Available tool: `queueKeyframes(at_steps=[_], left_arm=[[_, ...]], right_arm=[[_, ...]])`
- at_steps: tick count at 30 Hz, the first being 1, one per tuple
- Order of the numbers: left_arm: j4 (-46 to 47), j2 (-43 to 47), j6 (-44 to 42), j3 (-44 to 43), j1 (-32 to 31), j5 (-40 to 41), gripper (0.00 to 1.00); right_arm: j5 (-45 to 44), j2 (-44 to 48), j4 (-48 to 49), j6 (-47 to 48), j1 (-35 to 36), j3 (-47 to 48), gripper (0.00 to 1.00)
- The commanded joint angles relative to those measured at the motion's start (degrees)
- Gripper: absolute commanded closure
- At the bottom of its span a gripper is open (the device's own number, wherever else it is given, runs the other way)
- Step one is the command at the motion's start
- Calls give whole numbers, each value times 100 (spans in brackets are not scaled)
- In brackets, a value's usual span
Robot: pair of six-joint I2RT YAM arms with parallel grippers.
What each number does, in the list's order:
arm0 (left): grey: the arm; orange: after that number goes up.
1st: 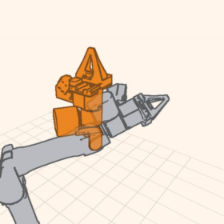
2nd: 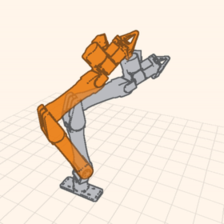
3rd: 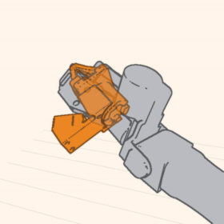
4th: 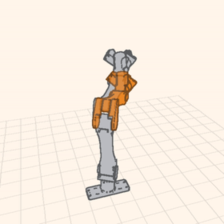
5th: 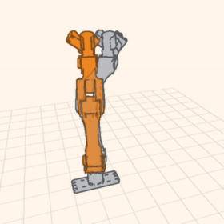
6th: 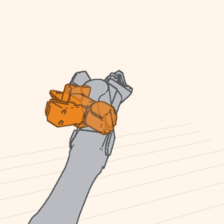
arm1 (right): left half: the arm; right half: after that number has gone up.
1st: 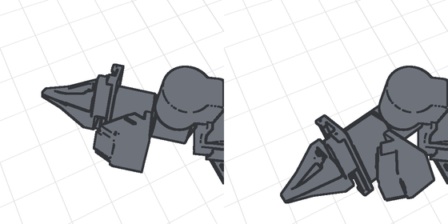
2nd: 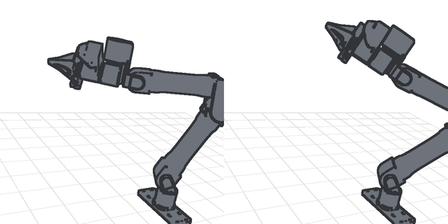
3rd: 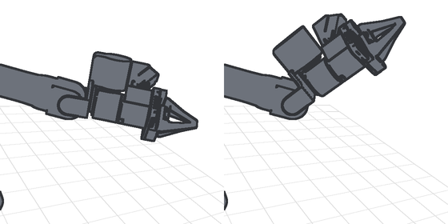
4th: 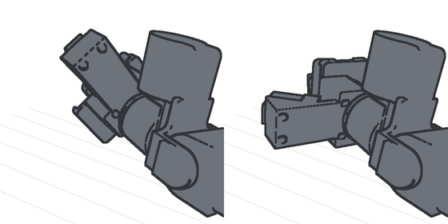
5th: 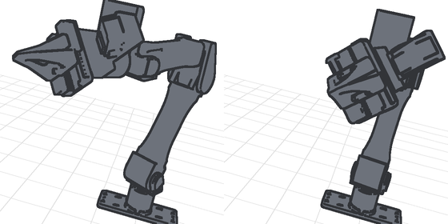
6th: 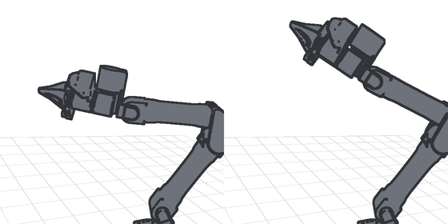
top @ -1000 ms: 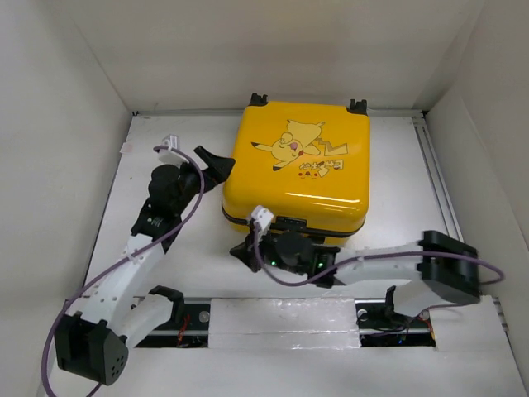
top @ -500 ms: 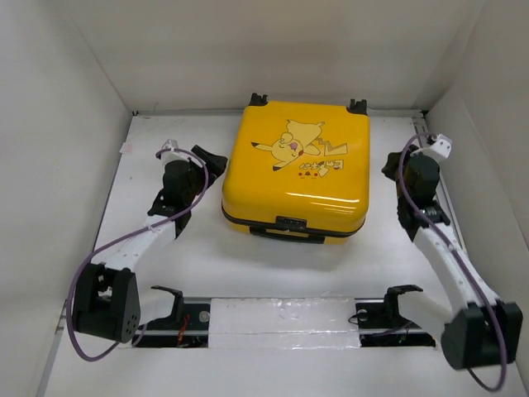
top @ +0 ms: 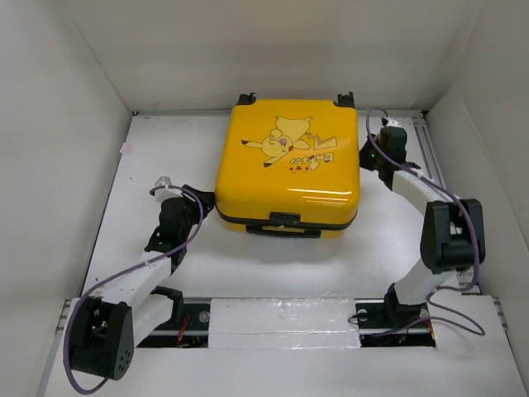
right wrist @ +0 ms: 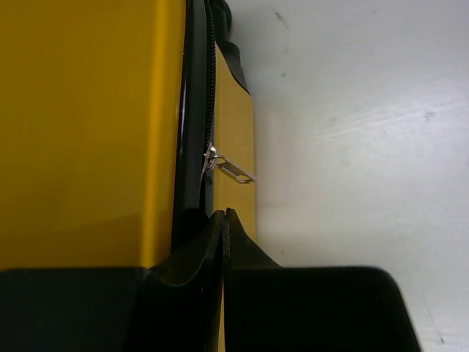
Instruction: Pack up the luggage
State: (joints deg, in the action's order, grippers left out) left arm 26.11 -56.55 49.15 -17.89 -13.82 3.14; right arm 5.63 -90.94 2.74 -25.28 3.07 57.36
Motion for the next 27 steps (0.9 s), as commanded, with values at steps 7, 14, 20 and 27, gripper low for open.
queueKeyframes(at_steps=[7, 14, 20, 27], left_arm=[[360, 672, -168, 488, -33, -761, 54], [448, 734, -221, 620, -698, -904, 55], [114, 575, -221, -196, -3027, 968, 54], [-1147, 1373, 163, -698, -4269, 3295, 51]], right_arm=[[1958, -1987, -2, 287, 1161, 3103, 94], [3155, -2288, -308, 434, 1003, 4230, 66], [3067, -1473, -512, 813, 634, 3767, 47], [2198, -751, -915, 1200, 441, 2984, 40]])
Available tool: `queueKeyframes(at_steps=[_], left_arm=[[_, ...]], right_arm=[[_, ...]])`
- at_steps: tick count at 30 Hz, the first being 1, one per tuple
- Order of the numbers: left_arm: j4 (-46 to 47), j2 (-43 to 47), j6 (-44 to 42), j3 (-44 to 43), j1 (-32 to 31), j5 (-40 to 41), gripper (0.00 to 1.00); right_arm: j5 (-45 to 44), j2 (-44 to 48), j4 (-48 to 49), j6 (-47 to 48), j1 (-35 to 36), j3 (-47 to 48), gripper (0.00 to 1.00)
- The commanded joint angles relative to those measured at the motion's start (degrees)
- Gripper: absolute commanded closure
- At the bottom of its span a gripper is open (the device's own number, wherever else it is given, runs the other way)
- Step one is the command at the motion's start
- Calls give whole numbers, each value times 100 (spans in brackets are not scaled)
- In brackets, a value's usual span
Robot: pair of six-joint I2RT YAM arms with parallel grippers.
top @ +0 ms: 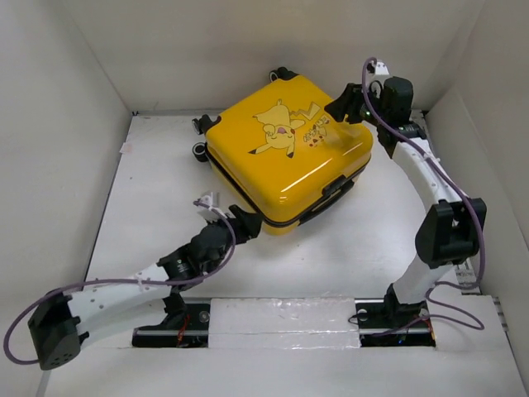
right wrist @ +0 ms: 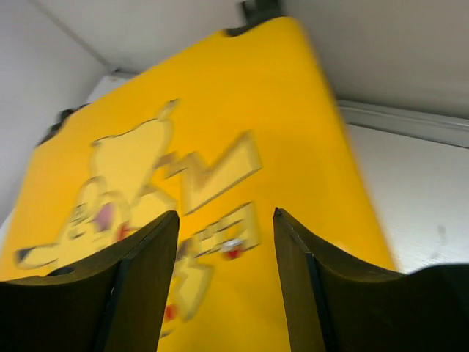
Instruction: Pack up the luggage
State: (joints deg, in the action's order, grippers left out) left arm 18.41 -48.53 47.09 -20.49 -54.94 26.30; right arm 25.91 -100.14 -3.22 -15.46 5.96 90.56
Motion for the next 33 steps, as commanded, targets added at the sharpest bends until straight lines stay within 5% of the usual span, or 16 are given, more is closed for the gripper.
queueKeyframes(at_steps=[1, 2, 4, 8, 11, 12, 13, 14, 16, 19, 21, 24, 33], left_arm=[[-513, 999, 441, -438, -158, 1365, 39], [-575, 1178, 441, -438, -158, 2134, 32], [45, 1372, 102, -438, 52, 2431, 24], [726, -8, -279, -1331, 895, 1862, 9], [392, -1146, -279, -2773, 2132, 425, 2], [252, -1837, -97, -3359, 3102, -755, 2], [250, -2131, 453, -3522, 3608, -1454, 2], [685, -2395, 668, -3601, 4048, -2062, 4], [953, -3148, 1064, -3942, 4821, -2715, 6], [348, -4168, 1118, -4925, 5377, -3226, 6], [180, -4497, 1118, -5131, 5546, -3464, 4], [730, -4937, 1390, -5132, 5740, -3957, 1], [1840, -6325, 2506, -5307, 5801, -5047, 1]], right_arm=[[64, 370, -319, 219, 151, -451, 40], [-24, 485, -206, 124, 91, -591, 40], [37, 888, 441, -200, 90, -1232, 40], [-42, 1547, 902, -395, 335, -1954, 40], [-428, 2179, 1095, -396, 660, -2437, 44], [-490, 2348, 1148, -396, 731, -2569, 49], [-551, 2515, 1227, -500, 862, -2709, 58], [-630, 2691, 1289, -501, 933, -3050, 80], [-823, 3227, 1464, -563, 1109, -3438, 90], [-1061, 3860, 1465, -563, 1408, -4107, 83], [-1167, 4116, 1465, -511, 1513, -4494, 61], [-1167, 4493, 1465, -449, 1566, -4853, 48], [-974, 5030, 1272, -343, 1671, -5409, 45]])
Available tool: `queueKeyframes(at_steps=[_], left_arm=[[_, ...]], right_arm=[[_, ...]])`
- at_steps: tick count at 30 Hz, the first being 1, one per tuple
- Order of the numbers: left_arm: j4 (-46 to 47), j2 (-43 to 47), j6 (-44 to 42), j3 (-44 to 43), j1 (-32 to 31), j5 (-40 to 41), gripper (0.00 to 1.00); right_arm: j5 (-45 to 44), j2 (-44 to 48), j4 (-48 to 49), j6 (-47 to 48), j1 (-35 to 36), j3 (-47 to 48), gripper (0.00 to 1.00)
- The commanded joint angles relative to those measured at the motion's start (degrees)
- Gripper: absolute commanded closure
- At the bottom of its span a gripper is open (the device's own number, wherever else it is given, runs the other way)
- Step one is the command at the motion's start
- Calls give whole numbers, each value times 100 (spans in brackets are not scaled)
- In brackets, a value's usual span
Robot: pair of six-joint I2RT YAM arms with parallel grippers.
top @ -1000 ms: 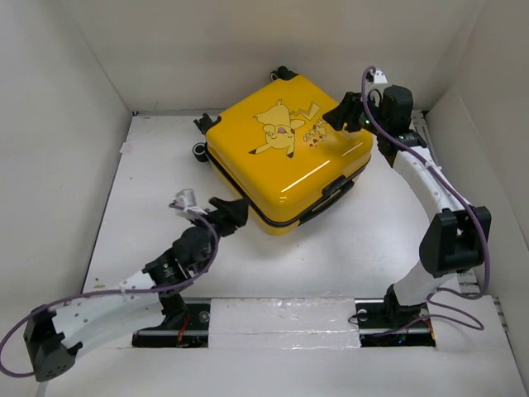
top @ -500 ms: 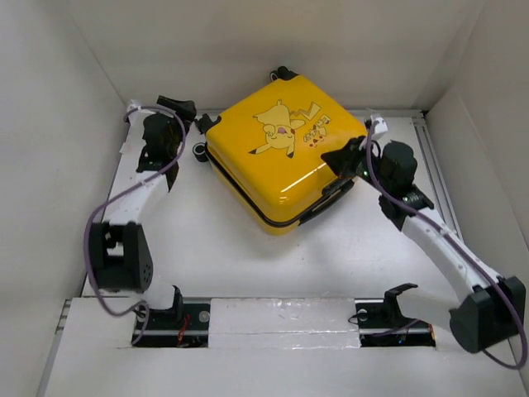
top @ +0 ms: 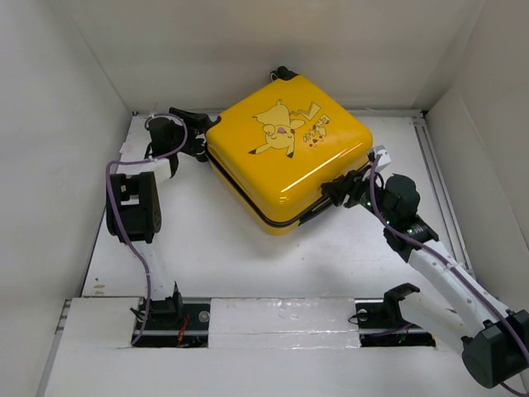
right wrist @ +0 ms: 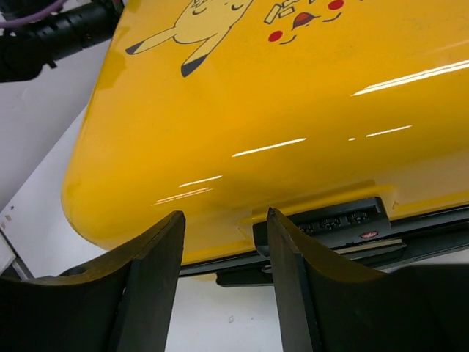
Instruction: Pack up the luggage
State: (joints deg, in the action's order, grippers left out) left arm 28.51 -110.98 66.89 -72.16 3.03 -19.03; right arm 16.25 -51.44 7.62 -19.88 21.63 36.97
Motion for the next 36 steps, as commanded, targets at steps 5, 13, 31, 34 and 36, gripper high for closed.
queueKeyframes(at_steps=[5, 13, 31, 34, 36], left_arm=[[1646, -302, 1044, -140, -215, -567, 6], [2449, -100, 1284, -149, -268, -506, 100], [-266, 2783, -177, -186, -320, -796, 100], [460, 2959, 260, 464, -320, -673, 100], [97, 2767, 324, -84, -259, -892, 100]], right_arm=[[-78, 161, 188, 98, 237, -321, 45], [-192, 389, 188, -69, 351, -586, 45], [-1369, 1092, -252, -420, 289, -348, 16], [-1554, 1390, -313, -473, 289, -348, 5], [-1729, 1391, -313, -473, 237, -279, 5]])
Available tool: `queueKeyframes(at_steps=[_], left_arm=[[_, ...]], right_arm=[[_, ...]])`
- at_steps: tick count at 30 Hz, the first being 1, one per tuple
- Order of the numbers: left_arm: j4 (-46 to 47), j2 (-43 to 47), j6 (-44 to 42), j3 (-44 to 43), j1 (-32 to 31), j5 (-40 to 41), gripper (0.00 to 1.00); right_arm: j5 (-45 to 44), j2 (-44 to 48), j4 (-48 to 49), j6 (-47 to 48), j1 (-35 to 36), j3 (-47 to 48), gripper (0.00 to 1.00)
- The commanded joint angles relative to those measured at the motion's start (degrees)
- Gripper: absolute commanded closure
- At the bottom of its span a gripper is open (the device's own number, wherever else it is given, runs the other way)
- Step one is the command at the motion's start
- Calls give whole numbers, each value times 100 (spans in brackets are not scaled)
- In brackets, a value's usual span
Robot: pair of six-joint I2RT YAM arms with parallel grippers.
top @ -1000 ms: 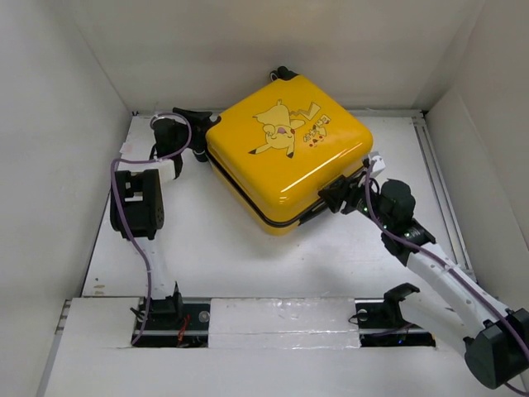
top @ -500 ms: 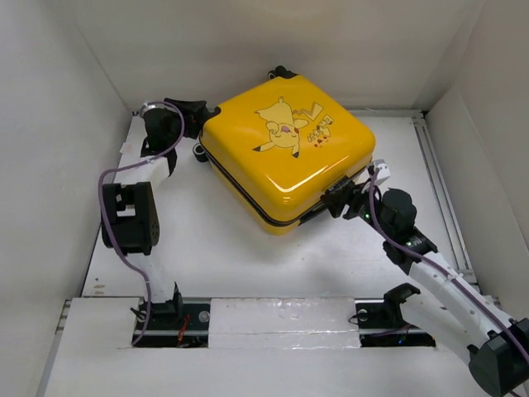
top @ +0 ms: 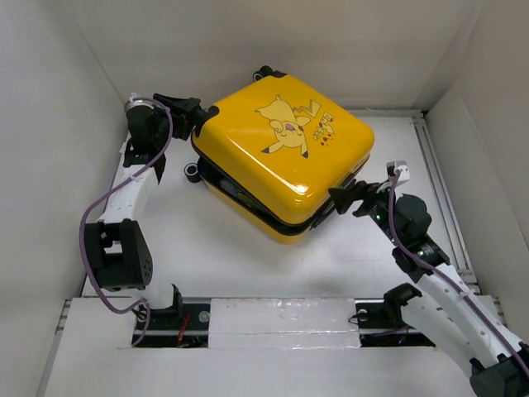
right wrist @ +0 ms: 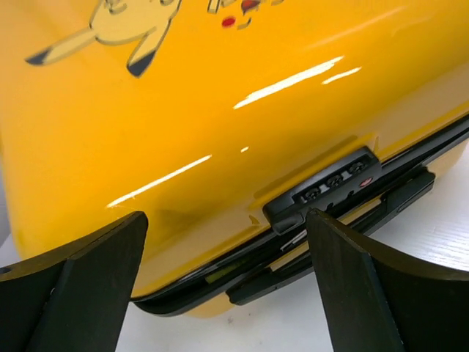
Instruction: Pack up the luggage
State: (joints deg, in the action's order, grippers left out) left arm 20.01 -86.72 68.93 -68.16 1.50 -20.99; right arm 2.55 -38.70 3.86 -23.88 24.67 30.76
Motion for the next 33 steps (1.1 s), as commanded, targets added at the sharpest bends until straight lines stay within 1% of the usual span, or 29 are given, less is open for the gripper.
queueKeyframes(at_steps=[1, 2, 5, 6, 7, 8, 9, 10, 11, 12, 13, 14, 15, 16, 18, 20, 21, 22, 24, 25, 26, 27, 28, 29, 31, 33], left_arm=[[691, 253, 25, -862, -106, -748, 100], [462, 95, -54, -1579, -106, -748, 100], [-206, -187, -55, -2655, -106, -740, 100], [-373, -318, -55, -3198, -167, -818, 100], [-645, -319, -55, -3325, -167, -906, 100], [-647, -319, -124, -3326, -167, -906, 100], [-647, -41, -177, -3126, -167, -959, 100], [-647, 153, -230, -2376, -167, -890, 100], [-317, 355, -283, -1890, -167, -811, 100], [-148, 540, -231, -1389, -89, -749, 100], [80, 846, -135, -349, -19, -748, 100], [665, 971, -12, 166, -18, -748, 100], [897, 1060, 181, 615, 43, -748, 100], [1030, 1113, 183, 1281, 44, -679, 100], [1380, 1044, 253, 1752, 96, -616, 100], [1523, 772, 340, 2051, 149, -521, 100], [1724, 657, 419, 2052, 149, -520, 100], [1726, 543, 490, 1922, 149, -615, 100], [1586, 393, 543, 1159, 149, -792, 100], [1124, 392, 456, 817, 79, -792, 100], [780, 453, 325, 413, 79, -688, 100], [454, 454, 97, -392, 27, -635, 100], [86, 454, 43, -730, 26, -634, 100], [-57, 454, 42, -1047, -26, -634, 100], [-277, 507, 42, -1784, -27, -765, 100], [-664, 594, -186, -2025, -27, -766, 100]], right_arm=[[-360, 47, -25, -73, -67, 395, 5], [-360, 47, -78, -73, -67, 395, 5], [-491, -6, -78, -240, -129, 466, 5], [-553, -6, -78, -240, -129, 466, 5], [-693, -6, -78, -240, -129, 466, 5], [-694, -6, -78, -240, -190, 466, 12], [-746, -6, -130, -292, -190, 466, 13], [-747, -6, -131, -293, -242, 466, 16], [-747, -6, -131, -354, -243, 379, 38], [-799, -58, -131, -450, -243, 326, 48], [-800, -59, -79, -521, -243, 255, 56], [-887, -59, -17, -521, -243, 63, 66], [-887, -111, 36, -600, -243, -8, 84], [-887, -164, 97, -679, -243, -79, 88], [-826, -217, 150, -680, -243, -219, 91], [-826, -269, 150, -680, -295, -281, 91], [-774, -270, 150, -680, -296, -281, 89], [-686, -270, 150, -680, -296, -334, 78], [-624, -218, 150, -680, -296, -334, 61], [-624, -217, 150, -680, -296, -334, 45], [-624, -165, 150, -619, -296, -334, 39], [-563, -112, 150, -618, -296, -334, 35], [-484, -112, 203, -618, -296, -221, 31], [-422, -112, 203, -557, -296, -159, 27], [-308, -164, 203, -504, -296, -53, 25], [-307, -112, 203, -504, -296, -53, 24]])
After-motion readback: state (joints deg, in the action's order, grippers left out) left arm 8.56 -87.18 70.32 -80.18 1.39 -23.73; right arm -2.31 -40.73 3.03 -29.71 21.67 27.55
